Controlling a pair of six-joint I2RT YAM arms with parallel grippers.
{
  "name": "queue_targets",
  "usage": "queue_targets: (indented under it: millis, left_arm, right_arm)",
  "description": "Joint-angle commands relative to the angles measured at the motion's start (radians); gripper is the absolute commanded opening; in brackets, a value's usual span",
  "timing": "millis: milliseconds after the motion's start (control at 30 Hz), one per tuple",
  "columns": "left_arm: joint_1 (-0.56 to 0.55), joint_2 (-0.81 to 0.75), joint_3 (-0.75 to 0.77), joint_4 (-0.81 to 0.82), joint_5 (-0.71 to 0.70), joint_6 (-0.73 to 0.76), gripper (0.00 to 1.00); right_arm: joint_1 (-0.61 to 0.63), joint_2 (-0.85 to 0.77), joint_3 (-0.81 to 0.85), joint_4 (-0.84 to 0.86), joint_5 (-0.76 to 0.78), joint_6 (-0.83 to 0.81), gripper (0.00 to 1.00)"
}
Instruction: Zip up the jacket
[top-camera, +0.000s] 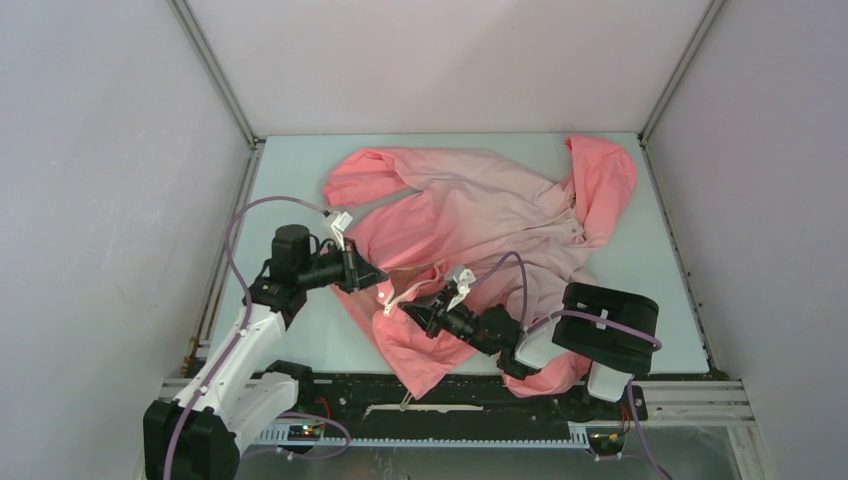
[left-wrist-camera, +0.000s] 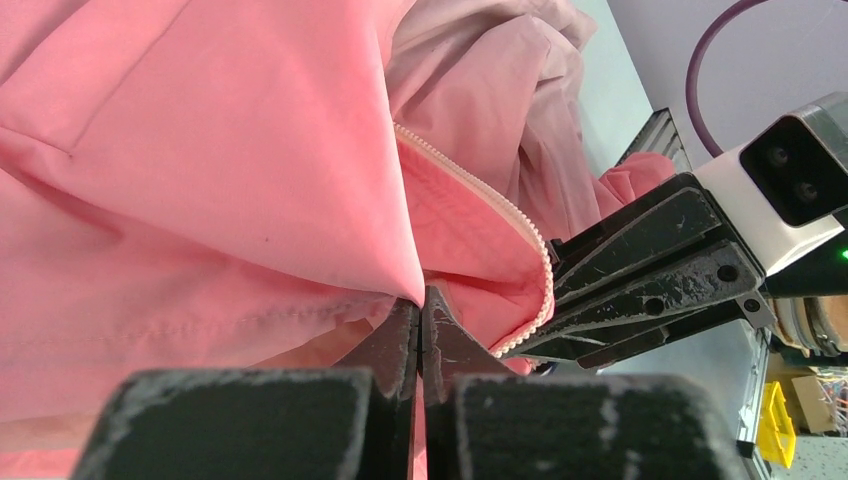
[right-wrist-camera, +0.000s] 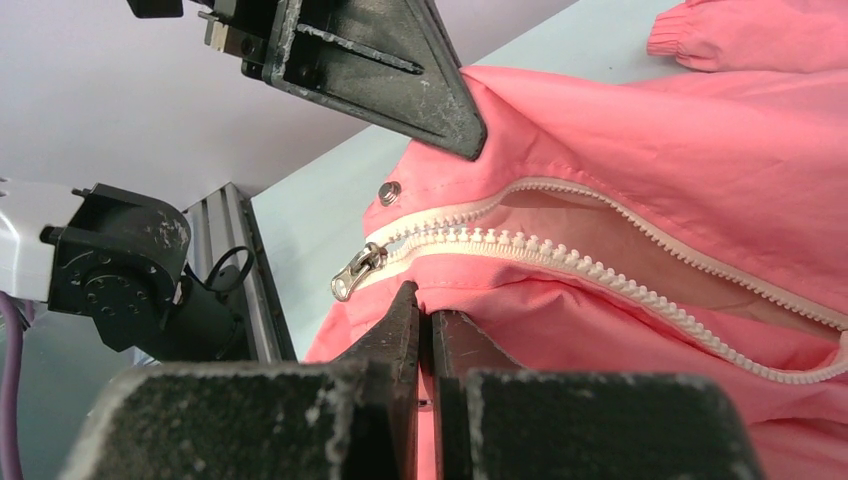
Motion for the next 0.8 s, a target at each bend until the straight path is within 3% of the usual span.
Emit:
queue_targets:
  millis: [0, 367, 767]
  left_arm:
    - [-0.011, -0.025, -0.005, 0.016, 0.017, 0.003, 0.00]
    - [-0.022, -0.010, -0.002, 0.010, 0.010, 0.009, 0.00]
    - [-0.040, -0.047, -0.004, -0.006, -0.043, 0.027, 0.00]
  right_arm:
    - [-0.017, -0.009, 0.015, 0.056, 0.040, 0.009, 0.00]
    - [-0.020, -0.009, 0.033, 0.056, 0.036, 0.057, 0.00]
    - [-0.007, 0.017, 0.056, 0.052, 0.134, 0.293, 0.00]
